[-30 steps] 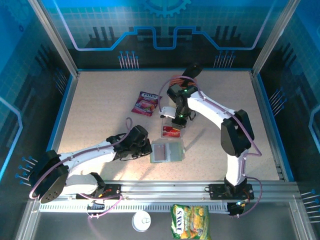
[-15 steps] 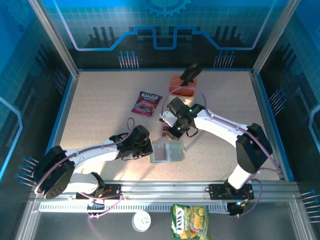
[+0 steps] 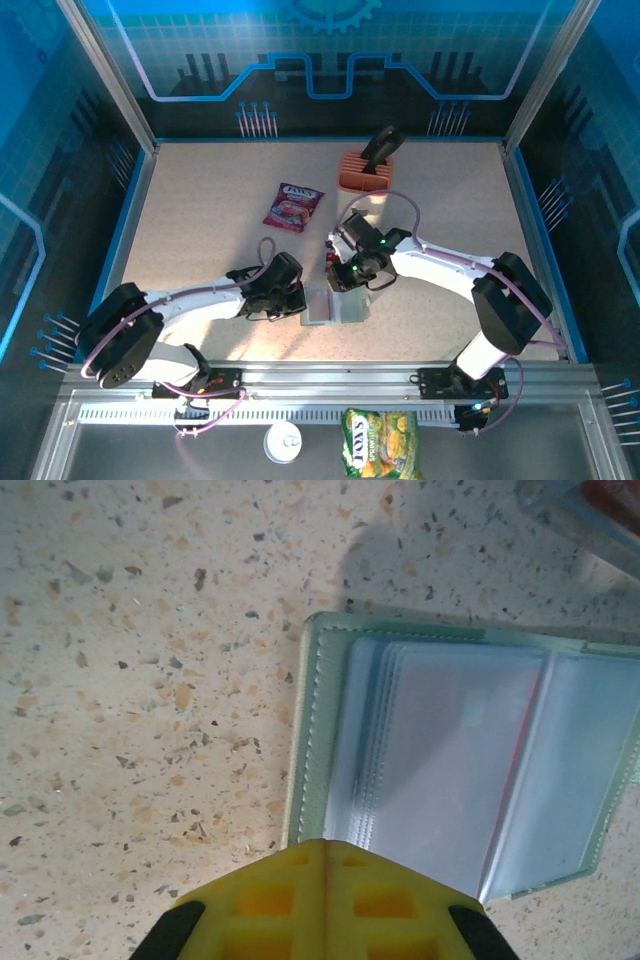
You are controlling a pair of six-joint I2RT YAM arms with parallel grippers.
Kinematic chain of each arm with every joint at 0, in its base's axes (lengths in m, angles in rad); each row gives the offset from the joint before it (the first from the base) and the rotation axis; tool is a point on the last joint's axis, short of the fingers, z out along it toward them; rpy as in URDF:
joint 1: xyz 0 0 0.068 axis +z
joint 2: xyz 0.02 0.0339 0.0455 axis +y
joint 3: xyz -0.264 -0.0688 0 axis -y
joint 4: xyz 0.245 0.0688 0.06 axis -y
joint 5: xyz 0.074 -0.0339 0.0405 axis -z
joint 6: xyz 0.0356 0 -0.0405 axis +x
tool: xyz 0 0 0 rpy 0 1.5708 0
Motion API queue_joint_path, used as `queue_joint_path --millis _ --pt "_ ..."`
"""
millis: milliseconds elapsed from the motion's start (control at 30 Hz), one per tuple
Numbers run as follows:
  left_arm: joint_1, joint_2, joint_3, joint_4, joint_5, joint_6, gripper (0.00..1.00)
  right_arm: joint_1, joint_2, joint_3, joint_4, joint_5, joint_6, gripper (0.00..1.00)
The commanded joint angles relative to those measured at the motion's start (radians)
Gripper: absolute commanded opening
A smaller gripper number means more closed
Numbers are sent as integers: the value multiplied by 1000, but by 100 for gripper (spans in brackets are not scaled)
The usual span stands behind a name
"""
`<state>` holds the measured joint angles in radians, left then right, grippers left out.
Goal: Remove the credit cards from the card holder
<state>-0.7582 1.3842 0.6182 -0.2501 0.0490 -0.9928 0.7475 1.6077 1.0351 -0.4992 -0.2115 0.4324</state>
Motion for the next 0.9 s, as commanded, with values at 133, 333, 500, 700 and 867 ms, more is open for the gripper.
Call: queue_joint_path --millis 133,333,500,700,867 --pt "4 37 6 -17 23 8 0 24 -67 -111 117 -79 174 15" --pt "4 52 4 -18 23 11 0 24 -79 -210 253 -138 285 20" --pt "4 59 5 -21 25 18 0 33 -54 -225 291 -161 313 23" --pt "5 58 0 -37 15 24 0 46 -28 -217 299 -165 333 26" --pt "8 55 1 -41 9 26 0 55 5 -201 326 -187 353 27"
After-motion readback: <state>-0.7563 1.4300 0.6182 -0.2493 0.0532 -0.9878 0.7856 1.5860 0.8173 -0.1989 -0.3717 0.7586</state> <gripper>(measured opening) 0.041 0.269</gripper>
